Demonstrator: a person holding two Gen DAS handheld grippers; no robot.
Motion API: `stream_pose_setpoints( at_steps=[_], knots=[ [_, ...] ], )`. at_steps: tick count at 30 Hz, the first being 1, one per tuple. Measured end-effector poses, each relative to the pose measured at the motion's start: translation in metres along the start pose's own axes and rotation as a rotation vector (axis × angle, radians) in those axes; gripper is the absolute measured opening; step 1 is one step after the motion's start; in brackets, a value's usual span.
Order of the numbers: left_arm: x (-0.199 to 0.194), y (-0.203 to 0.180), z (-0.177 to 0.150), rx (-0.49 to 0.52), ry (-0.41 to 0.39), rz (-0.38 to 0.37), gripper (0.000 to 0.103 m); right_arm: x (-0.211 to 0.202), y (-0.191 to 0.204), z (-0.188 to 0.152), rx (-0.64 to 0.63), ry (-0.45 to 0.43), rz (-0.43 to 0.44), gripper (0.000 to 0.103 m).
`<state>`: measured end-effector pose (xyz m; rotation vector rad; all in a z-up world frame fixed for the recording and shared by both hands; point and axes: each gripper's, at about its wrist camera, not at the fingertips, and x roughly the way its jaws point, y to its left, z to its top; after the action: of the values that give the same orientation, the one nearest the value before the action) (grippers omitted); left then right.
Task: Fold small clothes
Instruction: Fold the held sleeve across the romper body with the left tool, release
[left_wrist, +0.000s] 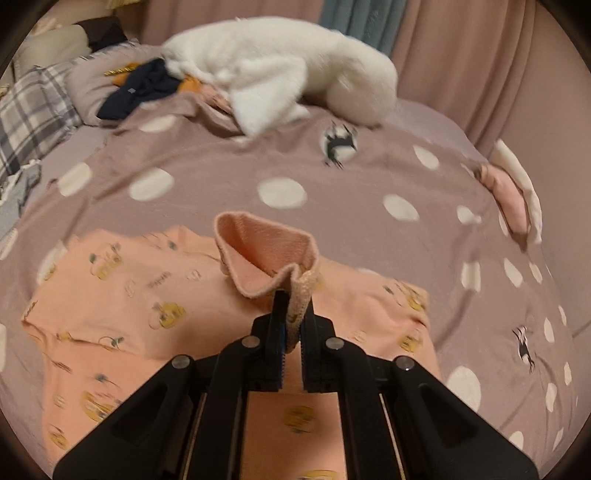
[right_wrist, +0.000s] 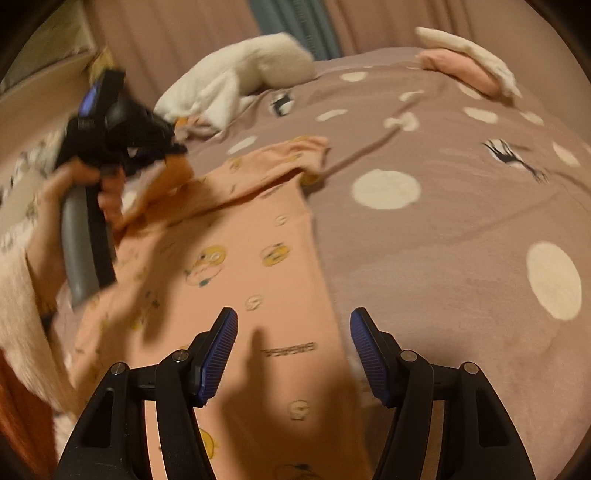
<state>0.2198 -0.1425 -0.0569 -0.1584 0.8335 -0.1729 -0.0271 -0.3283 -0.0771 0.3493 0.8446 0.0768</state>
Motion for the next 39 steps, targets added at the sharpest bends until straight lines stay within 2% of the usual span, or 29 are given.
stream_pose_setpoints(
  at_steps=[3,6,11,14,16,17,19,22,24,26,28,30,32,36,39],
  knots=[
    [0.004,-0.023,-0.003,0.012,0.001,-0.008,0.005,-0.007,-0.013,0.001,0.041,-0.014,0.034,0.065],
    [0.01,-0.043,-0.008,0.032,-0.001,-0.013,0.005,-0.009,-0.023,-0.001,0.044,-0.015,0.003,0.065],
    [0.036,-0.069,-0.02,-0.023,0.071,-0.088,0.006,-0.008,-0.038,-0.001,0.085,-0.003,0.04,0.065],
    [0.049,-0.083,-0.03,-0.02,0.111,-0.093,0.01,-0.01,-0.041,0.0,0.088,-0.004,0.081,0.065],
    [0.053,-0.091,-0.035,-0.003,0.148,-0.124,0.038,-0.011,-0.04,0.001,0.074,-0.005,0.095,0.065],
    [0.053,-0.094,-0.037,-0.001,0.169,-0.149,0.047,-0.011,-0.039,0.0,0.066,-0.007,0.086,0.065],
    [0.047,-0.099,-0.04,-0.012,0.185,-0.222,0.071,-0.01,-0.038,0.0,0.057,-0.003,0.062,0.065],
    [0.032,-0.103,-0.038,-0.035,0.183,-0.314,0.074,-0.007,-0.041,0.0,0.084,0.011,0.077,0.065],
    [0.023,-0.104,-0.038,-0.042,0.195,-0.337,0.076,-0.005,-0.04,-0.001,0.083,0.017,0.08,0.065],
    [0.008,-0.105,-0.038,-0.014,0.181,-0.317,0.083,-0.006,-0.036,-0.002,0.059,0.02,0.069,0.065],
    [-0.01,-0.101,-0.042,0.007,0.146,-0.301,0.098,-0.007,-0.031,-0.004,0.037,0.026,0.066,0.065],
    [-0.032,-0.089,-0.05,0.009,0.122,-0.302,0.102,-0.009,-0.029,-0.004,0.037,0.025,0.074,0.065],
    [-0.048,-0.075,-0.057,0.026,0.116,-0.287,0.102,-0.013,-0.027,-0.003,0.039,0.021,0.089,0.065],
    [-0.081,-0.038,-0.084,0.099,0.081,-0.187,0.102,-0.02,-0.023,-0.005,0.017,0.02,0.098,0.065],
    [-0.102,0.004,-0.108,0.083,0.07,-0.156,0.103,-0.017,-0.018,-0.01,-0.008,0.044,0.085,0.065]
  ],
)
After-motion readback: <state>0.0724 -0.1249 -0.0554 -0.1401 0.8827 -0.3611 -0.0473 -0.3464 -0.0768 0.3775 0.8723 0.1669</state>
